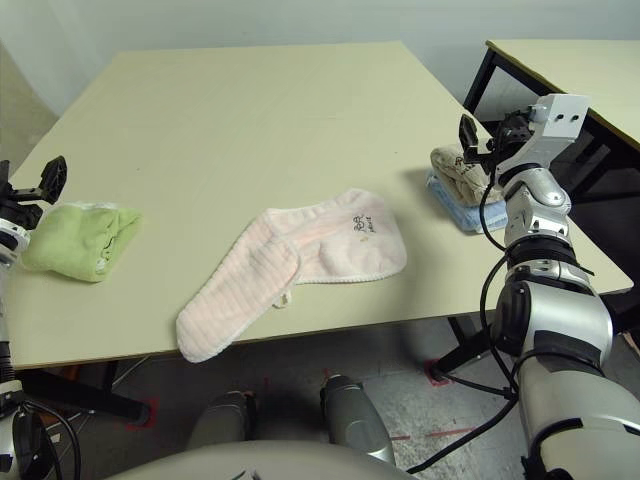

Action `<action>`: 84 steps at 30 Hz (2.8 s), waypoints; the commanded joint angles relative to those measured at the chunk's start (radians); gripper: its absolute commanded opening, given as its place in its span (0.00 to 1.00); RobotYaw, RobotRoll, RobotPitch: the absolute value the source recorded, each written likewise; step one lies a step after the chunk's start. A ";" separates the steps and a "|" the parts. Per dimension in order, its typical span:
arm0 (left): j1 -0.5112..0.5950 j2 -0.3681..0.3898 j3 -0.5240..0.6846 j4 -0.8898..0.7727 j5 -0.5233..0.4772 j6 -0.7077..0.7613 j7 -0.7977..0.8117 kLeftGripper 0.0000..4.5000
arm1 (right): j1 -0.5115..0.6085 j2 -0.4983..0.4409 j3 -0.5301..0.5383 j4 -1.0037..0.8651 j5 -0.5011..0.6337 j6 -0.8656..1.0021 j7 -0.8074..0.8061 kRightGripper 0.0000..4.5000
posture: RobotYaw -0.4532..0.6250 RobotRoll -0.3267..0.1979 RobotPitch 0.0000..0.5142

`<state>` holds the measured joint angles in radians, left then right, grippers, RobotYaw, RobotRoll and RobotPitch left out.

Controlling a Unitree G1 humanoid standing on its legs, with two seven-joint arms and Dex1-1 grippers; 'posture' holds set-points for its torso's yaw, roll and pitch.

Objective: Fold the towel and set it aside.

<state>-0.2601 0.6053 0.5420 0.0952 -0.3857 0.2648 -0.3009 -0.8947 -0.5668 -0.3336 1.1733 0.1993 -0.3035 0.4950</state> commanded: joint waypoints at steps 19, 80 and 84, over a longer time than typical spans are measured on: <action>-0.125 0.164 -0.285 -0.450 -0.272 0.569 -0.219 1.00 | -0.195 -0.002 0.187 0.094 -0.120 0.449 0.313 0.99 | 0.56 0.62 0.07; -0.180 0.148 -0.541 -0.655 -0.217 0.695 -0.251 1.00 | -0.291 0.025 0.229 0.106 -0.235 0.304 0.458 0.01 | 0.61 0.62 0.07; -0.198 0.157 -0.636 -0.703 -0.196 0.696 -0.283 1.00 | -0.362 0.018 0.186 0.076 -0.179 0.269 0.499 0.01 | 0.60 0.62 0.06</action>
<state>-0.4482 0.7599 -0.0526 -0.5786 -0.5955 0.9669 -0.5658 -1.2292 -0.5346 -0.1325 1.2803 -0.0063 -0.0105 0.9767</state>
